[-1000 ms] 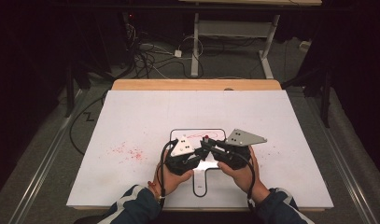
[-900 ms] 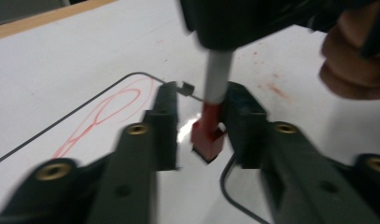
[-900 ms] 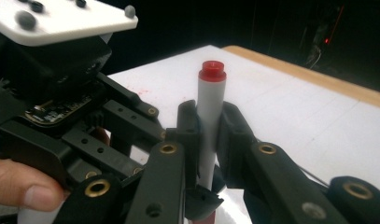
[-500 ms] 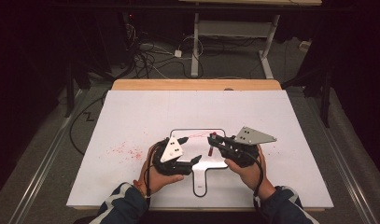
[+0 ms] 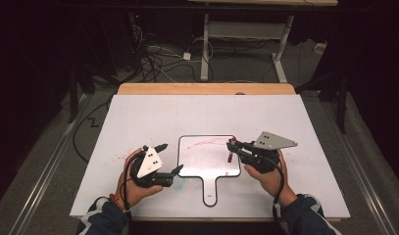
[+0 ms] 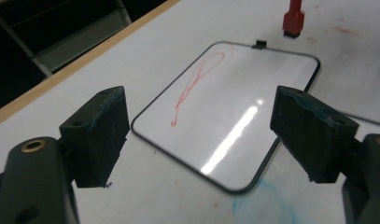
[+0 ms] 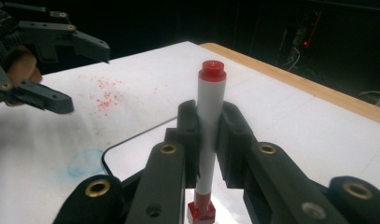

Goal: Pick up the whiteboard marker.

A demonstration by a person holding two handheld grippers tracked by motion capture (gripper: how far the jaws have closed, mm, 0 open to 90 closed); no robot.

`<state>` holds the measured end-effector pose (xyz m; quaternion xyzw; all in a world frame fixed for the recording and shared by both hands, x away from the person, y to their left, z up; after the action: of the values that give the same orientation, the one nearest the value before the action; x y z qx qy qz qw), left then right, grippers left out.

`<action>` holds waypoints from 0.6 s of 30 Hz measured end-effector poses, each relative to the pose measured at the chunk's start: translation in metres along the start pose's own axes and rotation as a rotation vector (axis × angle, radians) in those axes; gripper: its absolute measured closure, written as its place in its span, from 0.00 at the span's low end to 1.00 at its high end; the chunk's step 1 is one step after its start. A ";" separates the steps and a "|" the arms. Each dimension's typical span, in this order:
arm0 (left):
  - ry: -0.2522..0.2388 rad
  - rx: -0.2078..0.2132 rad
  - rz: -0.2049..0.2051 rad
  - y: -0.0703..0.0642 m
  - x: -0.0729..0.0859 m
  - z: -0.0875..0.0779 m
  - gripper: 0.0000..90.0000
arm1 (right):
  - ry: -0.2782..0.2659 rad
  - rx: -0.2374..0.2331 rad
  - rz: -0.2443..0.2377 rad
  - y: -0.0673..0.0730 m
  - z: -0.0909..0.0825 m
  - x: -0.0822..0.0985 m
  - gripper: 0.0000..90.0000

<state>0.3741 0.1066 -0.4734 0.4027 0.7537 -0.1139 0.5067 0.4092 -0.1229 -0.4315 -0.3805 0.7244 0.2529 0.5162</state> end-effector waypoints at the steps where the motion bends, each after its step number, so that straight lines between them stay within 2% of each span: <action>1: 0.011 -0.005 -0.005 0.002 0.006 -0.002 0.21 | 0.000 0.000 0.000 0.000 0.000 0.000 0.90; 2: 0.040 -0.024 -0.012 0.007 0.018 -0.006 0.21 | 0.005 0.005 -0.006 -0.002 -0.001 0.001 0.91; 3: 0.047 -0.030 -0.024 0.009 0.023 -0.009 0.21 | 0.005 0.006 -0.011 -0.003 -0.002 0.001 0.91; 6: 0.058 -0.037 -0.044 0.013 0.031 -0.013 0.21 | 0.008 0.008 -0.008 -0.006 -0.002 0.002 0.91; 9: 0.087 -0.065 -0.037 0.018 0.044 -0.019 0.21 | 0.013 0.004 -0.014 -0.008 -0.001 0.002 0.90; 10: 0.092 -0.071 -0.047 0.019 0.048 -0.021 0.21 | 0.016 0.003 -0.016 -0.008 0.000 0.002 0.91; 13: 0.097 -0.080 -0.072 0.022 0.057 -0.027 0.21 | 0.024 -0.005 -0.025 -0.007 0.001 0.003 0.91; 14: 0.104 -0.074 -0.093 0.020 0.060 -0.028 0.21 | 0.029 -0.005 -0.029 -0.007 0.001 0.003 0.91; 18: 0.124 -0.072 -0.086 0.018 0.066 -0.030 0.21 | 0.035 -0.015 -0.030 -0.007 0.003 0.004 0.91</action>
<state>0.3563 0.1679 -0.5116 0.3579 0.8039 -0.0833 0.4676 0.4163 -0.1259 -0.4365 -0.3996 0.7257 0.2439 0.5042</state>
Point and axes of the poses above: each handheld gripper's, and its own axes: z roughly forward along the jaws, x roughly out of its underside, y roughly to its left, the point moved 9 cm from there along z, roughly forward along the jaws, and after that the axes turned 2 degrees about -x, right-handed, at the moved point
